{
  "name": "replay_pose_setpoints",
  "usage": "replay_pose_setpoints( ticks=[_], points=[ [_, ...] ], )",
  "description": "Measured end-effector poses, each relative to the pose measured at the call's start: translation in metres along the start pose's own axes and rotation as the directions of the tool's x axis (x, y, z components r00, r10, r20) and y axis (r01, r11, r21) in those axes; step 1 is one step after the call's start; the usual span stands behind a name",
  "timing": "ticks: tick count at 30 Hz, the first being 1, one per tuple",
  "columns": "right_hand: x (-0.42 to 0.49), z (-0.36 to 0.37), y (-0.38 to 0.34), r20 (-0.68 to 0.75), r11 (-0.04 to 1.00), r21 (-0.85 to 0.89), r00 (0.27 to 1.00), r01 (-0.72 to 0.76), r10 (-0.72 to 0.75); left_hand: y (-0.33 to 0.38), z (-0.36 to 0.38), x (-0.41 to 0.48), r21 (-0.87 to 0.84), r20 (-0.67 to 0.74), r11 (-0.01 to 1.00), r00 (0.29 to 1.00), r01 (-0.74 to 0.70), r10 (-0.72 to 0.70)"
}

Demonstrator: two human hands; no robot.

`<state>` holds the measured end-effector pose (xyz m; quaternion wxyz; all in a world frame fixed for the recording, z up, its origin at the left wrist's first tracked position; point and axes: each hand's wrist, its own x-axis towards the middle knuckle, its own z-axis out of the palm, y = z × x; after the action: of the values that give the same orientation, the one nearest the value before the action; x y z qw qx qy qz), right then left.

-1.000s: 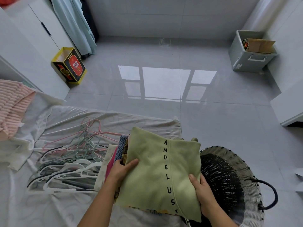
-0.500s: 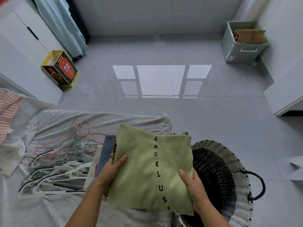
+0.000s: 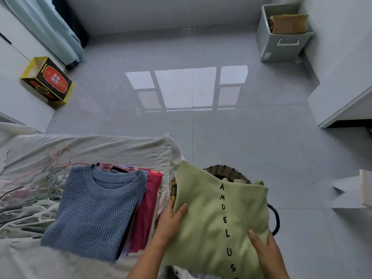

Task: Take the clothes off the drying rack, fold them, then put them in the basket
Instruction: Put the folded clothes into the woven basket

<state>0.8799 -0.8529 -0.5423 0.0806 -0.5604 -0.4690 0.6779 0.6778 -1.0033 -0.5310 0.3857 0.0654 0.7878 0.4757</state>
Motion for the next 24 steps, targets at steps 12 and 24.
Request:
replay_pose_setpoints(
  ticks=[12,24],
  points=[
    [0.109,-0.008,0.123,-0.124,0.969,-0.220,0.989,-0.109,0.083,-0.141,0.059,0.091,0.121,0.067,0.926,0.928,0.358,-0.367],
    [0.239,0.028,0.275,-0.304,0.975,-0.129,0.943,-0.179,0.133,-0.278,0.121,0.230,0.192,0.092,0.941,0.949,0.279,-0.300]
  ],
)
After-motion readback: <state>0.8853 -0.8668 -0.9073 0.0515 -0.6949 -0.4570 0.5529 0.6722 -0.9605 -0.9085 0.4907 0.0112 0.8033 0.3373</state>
